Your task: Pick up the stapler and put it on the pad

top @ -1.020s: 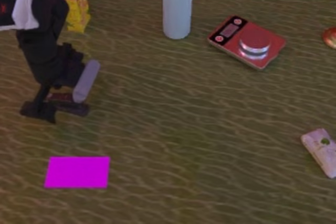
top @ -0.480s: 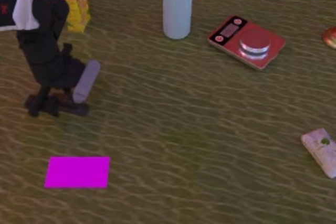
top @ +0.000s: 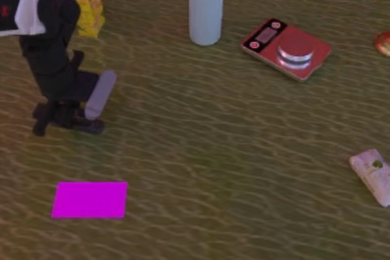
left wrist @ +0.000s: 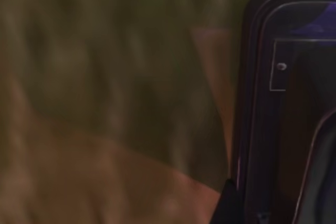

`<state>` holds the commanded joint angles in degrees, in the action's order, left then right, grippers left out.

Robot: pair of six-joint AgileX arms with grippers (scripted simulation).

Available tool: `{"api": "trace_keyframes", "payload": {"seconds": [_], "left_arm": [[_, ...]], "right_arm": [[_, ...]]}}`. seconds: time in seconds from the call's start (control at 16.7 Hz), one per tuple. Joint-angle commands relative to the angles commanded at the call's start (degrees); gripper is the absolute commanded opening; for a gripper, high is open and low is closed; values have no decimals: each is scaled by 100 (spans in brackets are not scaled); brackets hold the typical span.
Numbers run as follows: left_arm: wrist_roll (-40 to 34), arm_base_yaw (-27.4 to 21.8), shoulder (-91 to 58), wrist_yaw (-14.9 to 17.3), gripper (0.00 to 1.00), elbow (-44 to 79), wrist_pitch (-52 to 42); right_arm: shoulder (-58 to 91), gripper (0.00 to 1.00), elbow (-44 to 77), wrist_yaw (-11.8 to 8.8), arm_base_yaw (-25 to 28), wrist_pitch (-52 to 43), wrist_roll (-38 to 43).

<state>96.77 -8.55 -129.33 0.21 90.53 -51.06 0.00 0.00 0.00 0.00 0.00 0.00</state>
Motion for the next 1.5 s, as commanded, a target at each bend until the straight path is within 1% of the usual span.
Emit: {"api": "trace_keyframes", "payload": {"seconds": [0.54, 0.66, 0.9, 1.02, 1.38, 1.5], "left_arm": [[20, 10, 32, 5, 0, 88, -96], [22, 37, 129, 15, 0, 353, -431], [14, 87, 423, 5, 0, 1010, -1540], [-1, 105, 568, -4, 0, 1262, -1873], [-16, 72, 624, -4, 0, 1313, -1942], [-184, 1, 831, 1, 0, 1108, -1897]], "right_arm": [[0, 100, 0, 0, 0, 0, 0], [0, 100, 0, 0, 0, 0, 0], [0, 100, 0, 0, 0, 0, 0], [0, 100, 0, 0, 0, 0, 0], [0, 100, 0, 0, 0, 0, 0], [0, 100, 0, 0, 0, 0, 0]]}}
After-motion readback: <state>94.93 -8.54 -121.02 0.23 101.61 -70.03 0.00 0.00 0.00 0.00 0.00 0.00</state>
